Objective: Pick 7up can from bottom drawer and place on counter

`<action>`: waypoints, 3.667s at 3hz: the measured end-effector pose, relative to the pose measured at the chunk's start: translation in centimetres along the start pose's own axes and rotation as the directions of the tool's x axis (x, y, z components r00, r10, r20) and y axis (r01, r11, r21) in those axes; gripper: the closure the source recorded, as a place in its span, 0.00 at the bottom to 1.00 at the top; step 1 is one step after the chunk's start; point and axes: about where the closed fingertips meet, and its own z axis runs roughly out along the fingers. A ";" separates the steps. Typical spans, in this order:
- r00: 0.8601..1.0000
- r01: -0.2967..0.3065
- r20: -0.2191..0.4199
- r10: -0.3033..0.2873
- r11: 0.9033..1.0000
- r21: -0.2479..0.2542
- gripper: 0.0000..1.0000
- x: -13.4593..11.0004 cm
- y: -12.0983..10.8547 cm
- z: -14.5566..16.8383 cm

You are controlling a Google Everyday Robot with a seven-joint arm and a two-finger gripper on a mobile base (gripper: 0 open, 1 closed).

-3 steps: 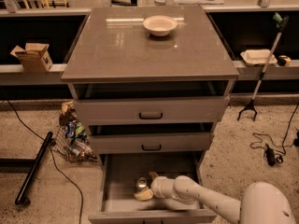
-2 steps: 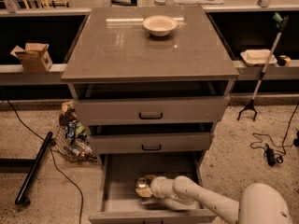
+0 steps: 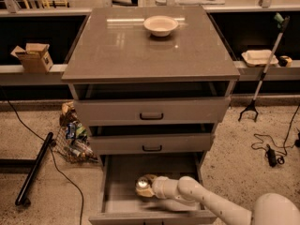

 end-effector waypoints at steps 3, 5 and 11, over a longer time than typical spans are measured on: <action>0.994 0.107 0.035 -0.105 0.991 -0.075 1.00 -4.6 -0.5 -6.6; 0.925 0.375 0.003 -0.380 0.911 -0.169 1.00 -11.3 1.3 -19.9; 0.742 0.476 -0.260 -0.618 0.759 -0.445 1.00 -31.1 1.6 -39.8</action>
Offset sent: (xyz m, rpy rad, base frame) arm 0.0022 -0.0262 0.0417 0.0219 -0.0364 0.0393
